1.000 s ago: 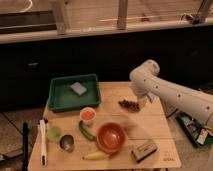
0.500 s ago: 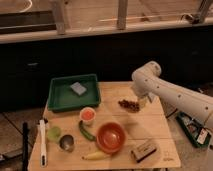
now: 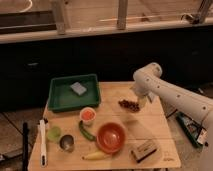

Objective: Place grapes in red bowl

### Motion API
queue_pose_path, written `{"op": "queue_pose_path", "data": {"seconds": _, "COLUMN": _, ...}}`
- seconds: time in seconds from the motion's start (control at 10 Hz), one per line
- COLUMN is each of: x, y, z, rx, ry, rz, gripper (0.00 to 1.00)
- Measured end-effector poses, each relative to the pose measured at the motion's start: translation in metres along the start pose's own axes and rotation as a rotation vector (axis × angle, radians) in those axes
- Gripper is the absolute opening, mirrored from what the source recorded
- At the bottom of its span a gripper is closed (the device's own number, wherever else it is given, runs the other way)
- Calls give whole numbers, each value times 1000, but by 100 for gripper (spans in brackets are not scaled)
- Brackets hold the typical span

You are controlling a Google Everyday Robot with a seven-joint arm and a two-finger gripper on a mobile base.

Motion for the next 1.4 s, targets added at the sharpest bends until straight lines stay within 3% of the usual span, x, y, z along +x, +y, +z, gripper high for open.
{"op": "queue_pose_path", "data": {"seconds": 1.1, "x": -16, "y": 4, "z": 54, "rx": -26, "ry": -118, "rz": -1, "gripper": 80}}
{"op": "queue_pose_path", "data": {"seconds": 1.4, "x": -21, "y": 2, "z": 66, "rx": -39, "ry": -141, "rz": 3, "gripper": 72}}
